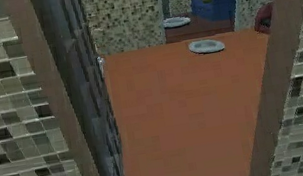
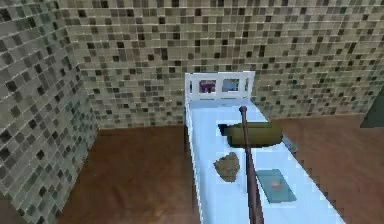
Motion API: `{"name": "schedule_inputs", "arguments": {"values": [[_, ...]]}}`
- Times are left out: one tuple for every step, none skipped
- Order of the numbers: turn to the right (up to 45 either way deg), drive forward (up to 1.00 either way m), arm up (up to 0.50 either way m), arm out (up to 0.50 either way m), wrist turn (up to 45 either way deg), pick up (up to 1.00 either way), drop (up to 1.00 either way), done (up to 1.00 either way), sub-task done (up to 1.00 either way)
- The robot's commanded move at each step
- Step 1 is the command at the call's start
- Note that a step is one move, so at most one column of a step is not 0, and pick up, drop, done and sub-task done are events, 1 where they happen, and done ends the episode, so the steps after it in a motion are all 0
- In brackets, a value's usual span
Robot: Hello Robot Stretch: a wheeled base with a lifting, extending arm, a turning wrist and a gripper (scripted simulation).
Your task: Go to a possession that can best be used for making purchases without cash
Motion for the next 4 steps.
{"name": "schedule_inputs", "arguments": {"values": [[0.0, 1.0, 0.0, 0.0, 0.0, 0.0, 0.0, 0.0, 0.0], [6.0, 0.0, 0.0, 0.0, 0.0, 0.0, 0.0, 0.0, 0.0], [0.0, 0.5, 0.0, 0.0, 0.0, 0.0, 0.0, 0.0, 0.0], [-24.0, 0.0, 0.0, 0.0, 0.0, 0.0, 0.0, 0.0, 0.0]]}}
